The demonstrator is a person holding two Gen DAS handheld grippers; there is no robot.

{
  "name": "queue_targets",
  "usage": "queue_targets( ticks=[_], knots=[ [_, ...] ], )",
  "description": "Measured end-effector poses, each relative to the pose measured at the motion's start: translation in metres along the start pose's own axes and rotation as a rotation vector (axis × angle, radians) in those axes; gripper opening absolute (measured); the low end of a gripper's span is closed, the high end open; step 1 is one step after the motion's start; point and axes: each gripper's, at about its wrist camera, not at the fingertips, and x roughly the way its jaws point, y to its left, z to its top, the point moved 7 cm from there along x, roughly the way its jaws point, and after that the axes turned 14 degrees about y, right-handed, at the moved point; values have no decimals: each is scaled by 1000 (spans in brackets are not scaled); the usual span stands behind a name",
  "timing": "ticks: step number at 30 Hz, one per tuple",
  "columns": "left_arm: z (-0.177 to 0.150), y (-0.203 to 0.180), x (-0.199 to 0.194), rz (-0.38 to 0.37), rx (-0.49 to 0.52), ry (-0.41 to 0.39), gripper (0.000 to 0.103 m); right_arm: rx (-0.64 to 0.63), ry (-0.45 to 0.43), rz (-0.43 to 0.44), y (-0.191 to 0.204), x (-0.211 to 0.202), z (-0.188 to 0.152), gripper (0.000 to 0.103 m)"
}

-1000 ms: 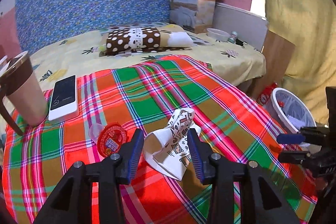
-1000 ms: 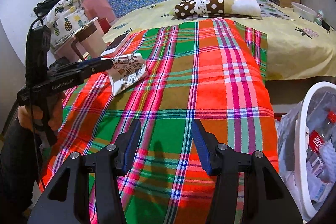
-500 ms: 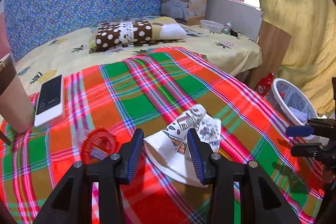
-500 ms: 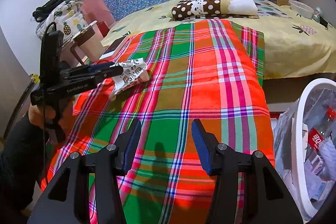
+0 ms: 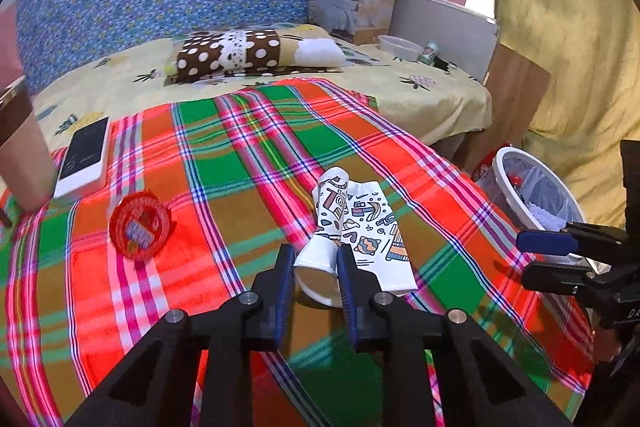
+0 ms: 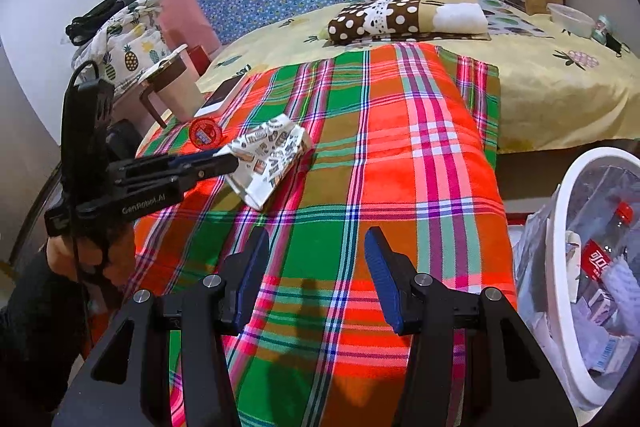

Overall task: Collect trash
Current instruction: 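Grasp the crumpled white printed paper cup with the left gripper, then grasp the red round lid with the right gripper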

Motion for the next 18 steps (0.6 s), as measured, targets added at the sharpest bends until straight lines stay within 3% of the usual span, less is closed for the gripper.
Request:
queue_targets(
  ticks=[9,18],
  knots=[
    [-26,4,-43,29,-183,-88,21,-43,-21,-21,10,-10,4,52],
    [-59,38,-84,107,-357,-143,21,-148,-29,-25,45,-8,24,52]
  ],
)
